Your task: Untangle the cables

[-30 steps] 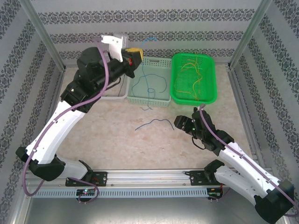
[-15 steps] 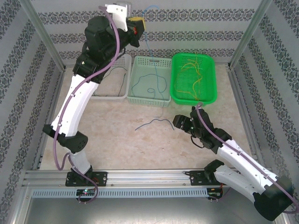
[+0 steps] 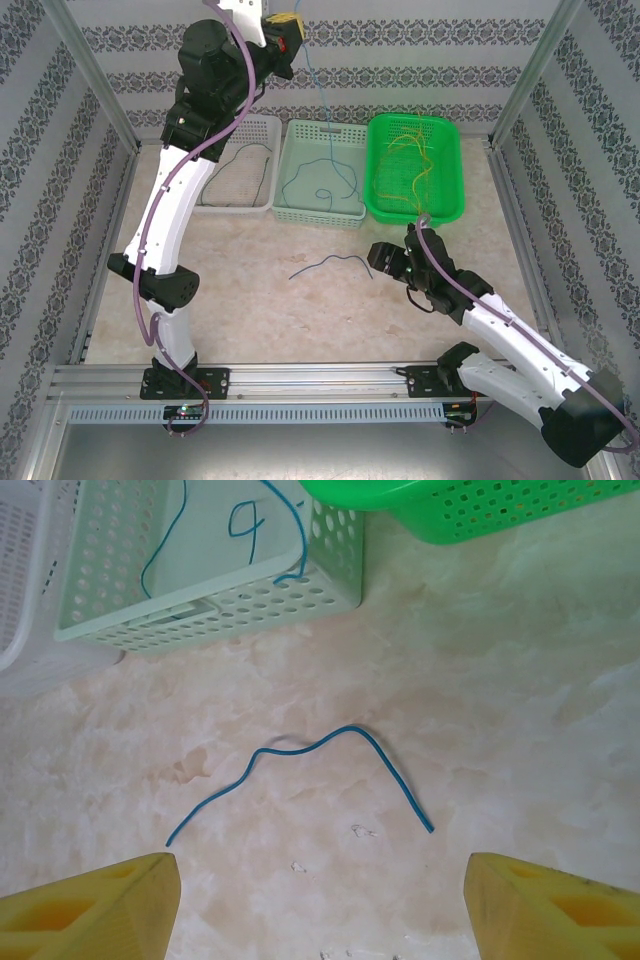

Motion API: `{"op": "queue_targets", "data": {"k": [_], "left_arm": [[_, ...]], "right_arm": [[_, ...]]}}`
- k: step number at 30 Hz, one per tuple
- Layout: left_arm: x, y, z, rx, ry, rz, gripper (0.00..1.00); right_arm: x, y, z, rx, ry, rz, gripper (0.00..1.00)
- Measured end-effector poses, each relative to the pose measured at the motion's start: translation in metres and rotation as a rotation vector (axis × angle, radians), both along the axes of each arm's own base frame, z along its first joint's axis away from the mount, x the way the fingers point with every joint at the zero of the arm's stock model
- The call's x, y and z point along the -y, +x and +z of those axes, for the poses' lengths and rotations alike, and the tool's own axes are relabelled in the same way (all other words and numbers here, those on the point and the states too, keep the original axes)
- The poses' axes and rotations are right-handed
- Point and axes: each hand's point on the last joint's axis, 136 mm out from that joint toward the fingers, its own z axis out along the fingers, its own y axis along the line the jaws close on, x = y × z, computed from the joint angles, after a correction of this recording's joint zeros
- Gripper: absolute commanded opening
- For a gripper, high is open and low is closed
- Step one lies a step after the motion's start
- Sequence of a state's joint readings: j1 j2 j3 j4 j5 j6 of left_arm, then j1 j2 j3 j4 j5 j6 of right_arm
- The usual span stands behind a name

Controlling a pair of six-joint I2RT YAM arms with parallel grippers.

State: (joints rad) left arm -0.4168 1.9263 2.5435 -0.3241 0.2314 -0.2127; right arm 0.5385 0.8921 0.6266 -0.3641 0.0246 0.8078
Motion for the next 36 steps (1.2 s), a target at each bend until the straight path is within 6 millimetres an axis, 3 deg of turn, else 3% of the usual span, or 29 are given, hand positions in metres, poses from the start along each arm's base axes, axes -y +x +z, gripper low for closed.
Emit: {"op": "queue_targets", "data": {"k": [7, 11, 17, 28, 32, 36], "left_arm": [[-0.006, -0.014, 0.033, 0.103, -0.044, -0.004, 0.00], [-0.006, -0.016, 0.037, 0.116, -0.048, -0.008, 0.00], [-0.006, -0.001, 0.026, 0.102, -0.039, 0.003, 0.00], [-0.030, 0.073, -0.029, -0.012, -0.078, 0.072, 0.00], [-0.030, 0.077, -0.029, -0.026, -0.124, 0.051, 0.00], [-0.026, 0.067, -0.016, -0.009, -0.172, -0.008, 0.00]], "right_arm": [[0.000, 0.003, -0.002, -0.015, 0.000, 0.000, 0.75], [-0.001, 0.004, -0.003, -0.021, -0.001, 0.002, 0.75], [0.000, 0.005, -0.004, -0.023, -0.002, -0.003, 0.75], [0.002, 0.006, 0.000, -0.010, 0.006, -0.010, 0.75], [0.002, 0.005, 0.001, -0.007, 0.007, -0.010, 0.75], [0.004, 0.006, 0.002, -0.004, 0.009, -0.016, 0.75]]}}
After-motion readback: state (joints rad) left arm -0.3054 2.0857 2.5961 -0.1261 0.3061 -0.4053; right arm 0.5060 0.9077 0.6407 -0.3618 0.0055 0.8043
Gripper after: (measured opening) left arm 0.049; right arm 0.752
